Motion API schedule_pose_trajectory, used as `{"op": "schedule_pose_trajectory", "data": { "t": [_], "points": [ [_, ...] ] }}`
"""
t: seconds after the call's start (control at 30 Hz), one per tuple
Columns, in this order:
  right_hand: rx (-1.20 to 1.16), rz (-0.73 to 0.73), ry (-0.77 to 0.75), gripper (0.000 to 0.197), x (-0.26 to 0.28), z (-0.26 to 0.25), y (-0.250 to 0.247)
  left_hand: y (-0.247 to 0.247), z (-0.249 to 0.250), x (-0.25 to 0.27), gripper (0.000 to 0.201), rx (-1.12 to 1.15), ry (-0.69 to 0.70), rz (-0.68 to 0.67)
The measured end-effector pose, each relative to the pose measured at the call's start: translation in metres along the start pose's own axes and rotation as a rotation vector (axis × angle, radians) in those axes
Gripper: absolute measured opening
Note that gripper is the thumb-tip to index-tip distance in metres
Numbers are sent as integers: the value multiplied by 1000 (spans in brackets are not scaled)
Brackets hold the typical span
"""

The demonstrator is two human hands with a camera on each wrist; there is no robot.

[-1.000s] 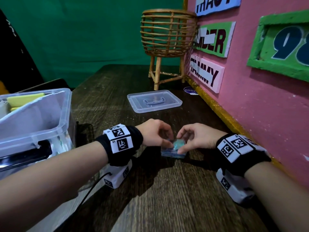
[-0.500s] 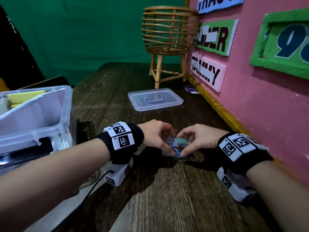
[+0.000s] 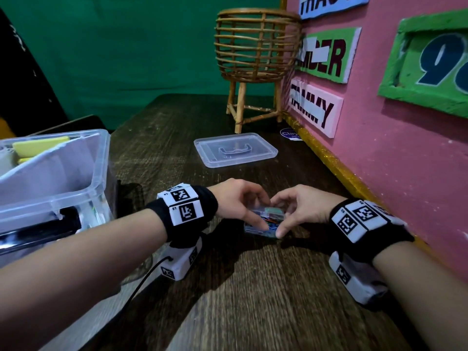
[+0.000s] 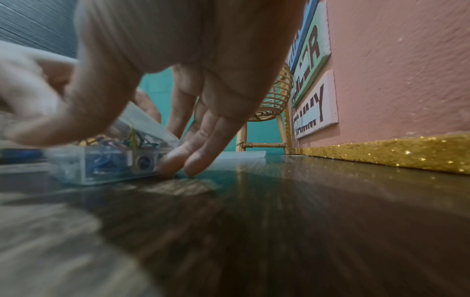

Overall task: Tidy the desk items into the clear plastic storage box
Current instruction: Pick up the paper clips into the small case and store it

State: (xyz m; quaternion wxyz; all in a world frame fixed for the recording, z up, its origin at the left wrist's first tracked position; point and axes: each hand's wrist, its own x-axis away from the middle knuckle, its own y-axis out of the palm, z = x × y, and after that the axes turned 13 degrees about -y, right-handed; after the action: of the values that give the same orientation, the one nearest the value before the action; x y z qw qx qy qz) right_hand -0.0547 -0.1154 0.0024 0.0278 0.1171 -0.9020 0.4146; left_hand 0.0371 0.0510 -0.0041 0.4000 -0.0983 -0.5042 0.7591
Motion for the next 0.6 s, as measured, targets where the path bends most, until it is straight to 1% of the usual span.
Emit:
{"op": "schedule_pose_trajectory", "data": {
  "t": [0.1, 0.13, 0.17, 0.23, 0.33, 0.5, 0.6],
  "points": [
    [7, -25, 12, 62, 0, -1, -1, -2, 3, 3, 20, 24, 6, 22],
    [5, -42, 21, 64, 0, 0, -1, -3, 3, 4, 16, 18, 6, 14],
    [3, -60, 32, 65, -1, 0, -1, -3, 3, 4, 16, 16, 6, 2],
    [5, -81, 44, 64, -1, 1, 0, -3, 3, 4, 22, 18, -4, -15],
    [1, -71, 42, 61, -2, 2, 0, -3, 3, 3, 31, 9, -4, -22],
    [3, -62, 46, 62, -2, 3, 0, -2, 2, 3, 36, 2, 1, -24],
    [5, -72, 47, 65, -2, 3, 0, -2, 2, 3, 34, 16, -5, -9]
  ]
}}
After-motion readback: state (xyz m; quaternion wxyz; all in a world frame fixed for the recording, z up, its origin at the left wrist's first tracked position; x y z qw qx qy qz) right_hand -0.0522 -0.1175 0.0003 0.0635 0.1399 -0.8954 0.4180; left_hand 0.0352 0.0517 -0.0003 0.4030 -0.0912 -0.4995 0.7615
